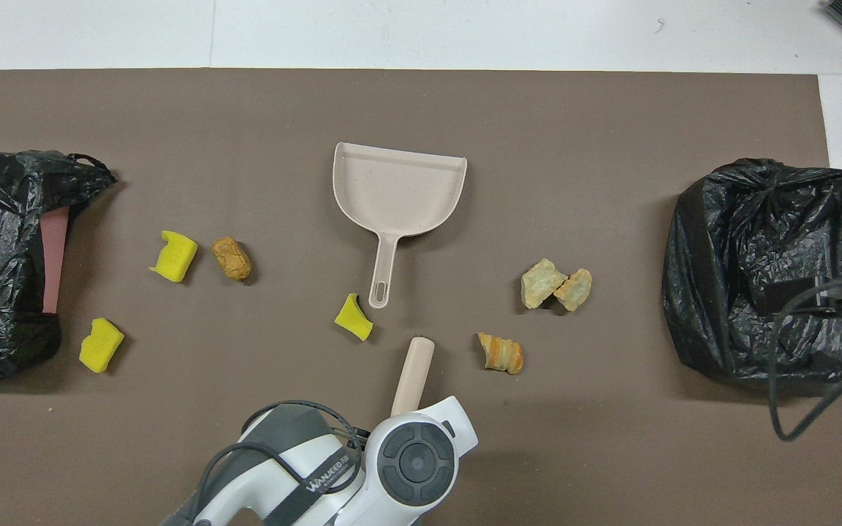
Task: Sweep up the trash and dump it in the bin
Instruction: 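Grasp the beige brush handle with the left gripper, then lift the brush with the left gripper while the right gripper reaches the dustpan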
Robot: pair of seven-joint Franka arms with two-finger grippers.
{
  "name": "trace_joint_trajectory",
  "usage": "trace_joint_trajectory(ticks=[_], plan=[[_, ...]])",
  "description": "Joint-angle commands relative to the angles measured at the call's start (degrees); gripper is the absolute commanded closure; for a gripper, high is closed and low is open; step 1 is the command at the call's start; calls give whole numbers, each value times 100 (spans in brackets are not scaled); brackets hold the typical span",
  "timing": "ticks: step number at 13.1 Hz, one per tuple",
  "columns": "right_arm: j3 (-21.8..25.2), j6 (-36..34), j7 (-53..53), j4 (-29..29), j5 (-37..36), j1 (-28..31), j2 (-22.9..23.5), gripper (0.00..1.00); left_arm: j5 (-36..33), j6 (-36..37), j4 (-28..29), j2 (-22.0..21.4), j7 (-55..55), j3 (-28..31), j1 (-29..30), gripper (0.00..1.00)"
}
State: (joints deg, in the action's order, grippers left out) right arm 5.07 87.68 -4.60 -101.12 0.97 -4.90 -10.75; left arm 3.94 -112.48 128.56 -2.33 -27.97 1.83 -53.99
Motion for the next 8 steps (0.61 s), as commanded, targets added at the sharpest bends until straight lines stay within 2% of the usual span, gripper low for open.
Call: trace_joint_trajectory(ticks=[1,6,8], plan=[[29,-76,196,65,184,77,-33,0,-208,612,-67,-250,353,-7,554,100],[-111,64,73,-91,175,-124,-50,0,-1069,640,-339,47,573,-7,1862,100],[-146,310,-399,-250,185,-553,-41,0,-1307,692,-577,75,625,-7,2434,100]])
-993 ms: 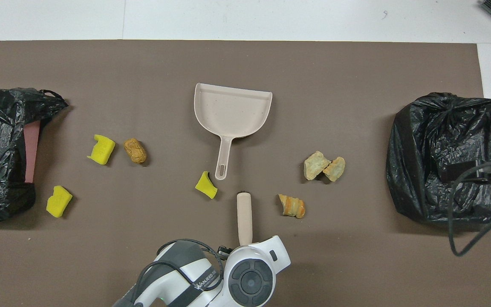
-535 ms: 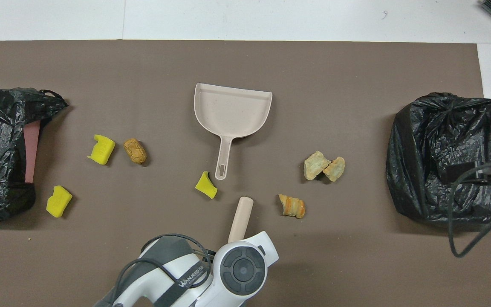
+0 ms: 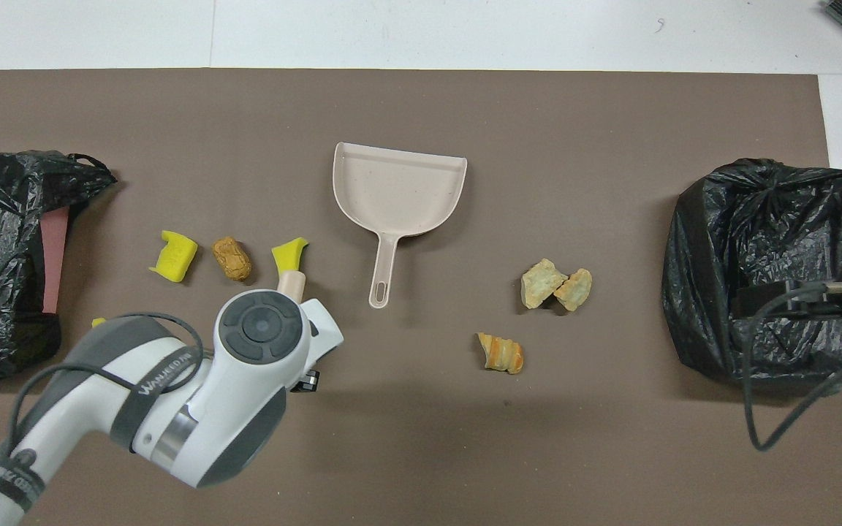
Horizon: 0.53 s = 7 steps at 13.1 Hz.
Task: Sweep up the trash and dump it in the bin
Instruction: 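Lift the brush with the left gripper while the right gripper reaches the dustpan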
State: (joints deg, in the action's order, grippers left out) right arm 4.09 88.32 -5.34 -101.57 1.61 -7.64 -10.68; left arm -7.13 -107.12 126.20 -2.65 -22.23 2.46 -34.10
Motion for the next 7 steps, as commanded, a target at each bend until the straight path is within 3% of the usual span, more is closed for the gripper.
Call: trace_joint_trajectory(ticks=[1,4,7], plan=[[-49,395,-501,-231,120,-499,30,0,-201,173,-498,81,70,-70,717,100],[-49,896,-949,-223,120,-1018,513,0,-201,296,-789,1,245,-70,1570,100],[-49,1458,-2134,-144,120,-1641,1075,0,-210,463,-536,-138,525,-53,2388,100]])
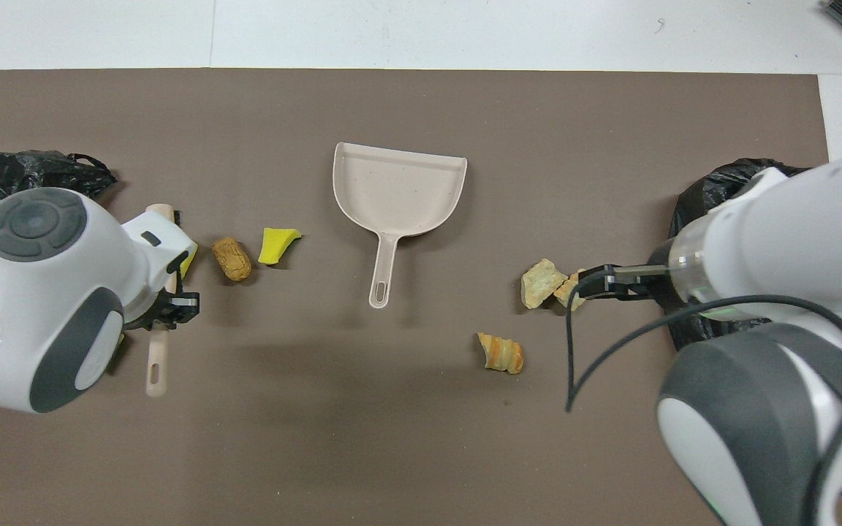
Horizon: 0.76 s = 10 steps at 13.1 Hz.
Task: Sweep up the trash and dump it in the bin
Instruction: 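Lift the brush with the left gripper while the right gripper reaches the dustpan, then grasp the dustpan handle with the right gripper while the left gripper sweeps sponges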
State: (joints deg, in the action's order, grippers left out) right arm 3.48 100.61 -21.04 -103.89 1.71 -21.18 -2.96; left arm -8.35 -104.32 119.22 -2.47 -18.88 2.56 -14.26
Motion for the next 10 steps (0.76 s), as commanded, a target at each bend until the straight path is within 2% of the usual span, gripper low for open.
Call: trace_joint_trajectory(ticks=[1,4,7,8,10], plan=[[12,440,-985,115,110,-517,522,0,-175,183,319,-245,392,-62,624,100],[12,1397,-2033,307,163,-1238,1252,0,-684,-62,1162,-780,525,-80,1239,100],[-32,1558,-2448,931,435,-1459,2139,0,-844,-718,2171,-1429,561,-80,1644,100],[-41,1575,-2622,1037,374,-1529,2359,0,-853,-1018,2489,-1519,570,-80,1654,100],[-58,1846,-2957,1353,374,-1801,2834,0,-827,-1388,2606,-1276,456,-89,1619,100]])
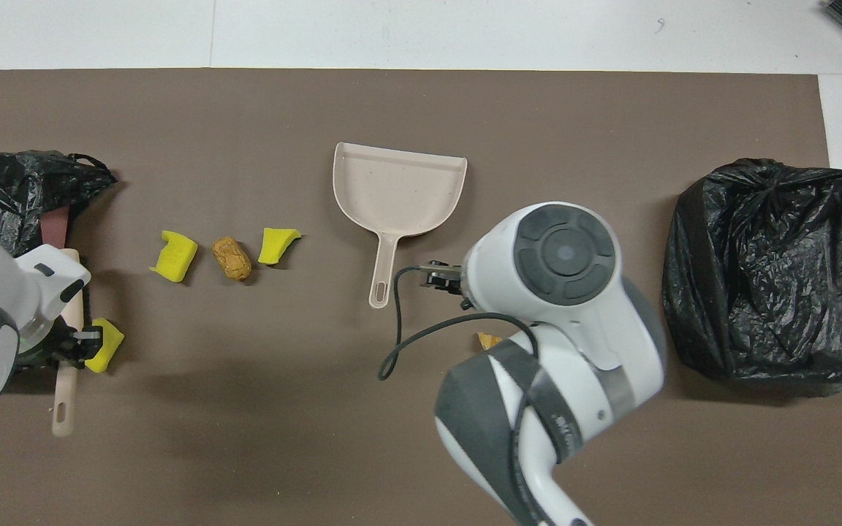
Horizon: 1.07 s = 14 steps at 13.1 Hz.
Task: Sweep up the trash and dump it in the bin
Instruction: 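Grasp the dustpan handle with the right gripper while the left gripper sweeps sponges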
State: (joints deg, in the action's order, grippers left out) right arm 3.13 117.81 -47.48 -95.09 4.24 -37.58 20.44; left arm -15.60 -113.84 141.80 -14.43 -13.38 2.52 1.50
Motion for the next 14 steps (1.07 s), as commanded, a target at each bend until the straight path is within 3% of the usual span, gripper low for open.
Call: trace_joint_trajectory(ticks=[1,3,6,10,11,12,13,14], plan=[[-32,311,-341,482,103,-248,618,0,-32,-672,331,158,-129,-94,-1,100],[-32,541,-297,447,85,-258,663,0,388,-1322,173,615,-69,-103,-62,100],[-32,681,-157,412,129,-241,663,0,1048,-1334,-590,1178,-51,-120,-482,100],[-32,884,-112,412,59,-249,848,0,1480,-1115,-979,1373,659,-147,-923,100],[-32,893,-95,386,59,-241,848,6,1507,-879,-1136,1408,853,-147,-924,100],[-32,928,-60,368,59,-232,856,19,1498,-555,-1364,1487,933,-138,-924,100],[-32,928,-60,368,68,-232,848,37,1498,-282,-1609,1592,1012,-129,-915,100],[-23,928,-60,368,50,-249,848,63,1507,-105,-1821,1610,1100,-129,-863,100]])
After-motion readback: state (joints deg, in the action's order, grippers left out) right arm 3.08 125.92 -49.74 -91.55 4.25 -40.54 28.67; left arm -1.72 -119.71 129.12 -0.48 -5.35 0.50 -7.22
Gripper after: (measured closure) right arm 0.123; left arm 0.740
